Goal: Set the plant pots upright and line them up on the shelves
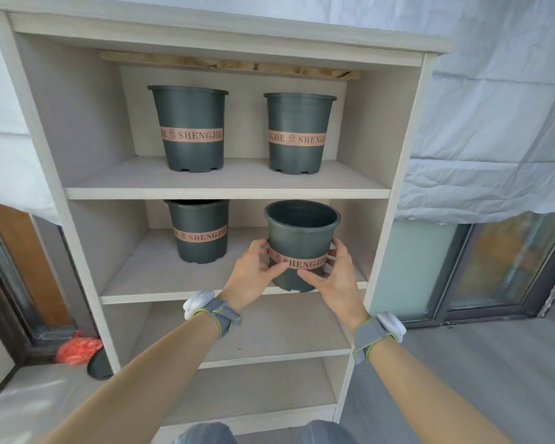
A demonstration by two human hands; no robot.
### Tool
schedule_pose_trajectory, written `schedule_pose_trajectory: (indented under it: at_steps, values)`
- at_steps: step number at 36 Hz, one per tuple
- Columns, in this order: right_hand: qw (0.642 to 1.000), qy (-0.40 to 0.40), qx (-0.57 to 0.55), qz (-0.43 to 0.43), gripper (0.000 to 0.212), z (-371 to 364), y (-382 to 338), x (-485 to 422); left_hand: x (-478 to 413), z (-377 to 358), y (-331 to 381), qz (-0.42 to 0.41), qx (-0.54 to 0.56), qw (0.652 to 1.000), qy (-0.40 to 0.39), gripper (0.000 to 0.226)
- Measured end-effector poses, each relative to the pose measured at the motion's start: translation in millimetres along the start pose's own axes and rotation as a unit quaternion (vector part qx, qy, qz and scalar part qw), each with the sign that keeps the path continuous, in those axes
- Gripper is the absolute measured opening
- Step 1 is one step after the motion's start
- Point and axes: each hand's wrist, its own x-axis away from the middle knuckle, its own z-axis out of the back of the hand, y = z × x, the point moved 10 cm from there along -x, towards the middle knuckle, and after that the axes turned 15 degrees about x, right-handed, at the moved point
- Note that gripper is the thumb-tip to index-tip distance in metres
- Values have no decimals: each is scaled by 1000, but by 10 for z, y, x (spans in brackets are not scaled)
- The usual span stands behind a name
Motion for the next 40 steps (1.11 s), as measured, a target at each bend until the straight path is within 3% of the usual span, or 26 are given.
schedule_pose_trajectory:
  at_steps: [16, 40]
  values:
    - [998, 9, 40, -37, 100, -293, 311, -506, -376, 11, -351, -7, -47, 996, 69, 46]
    - [994, -22, 93, -53, 86, -494, 307, -835, -694, 7, -407, 37, -34, 999, 16, 64]
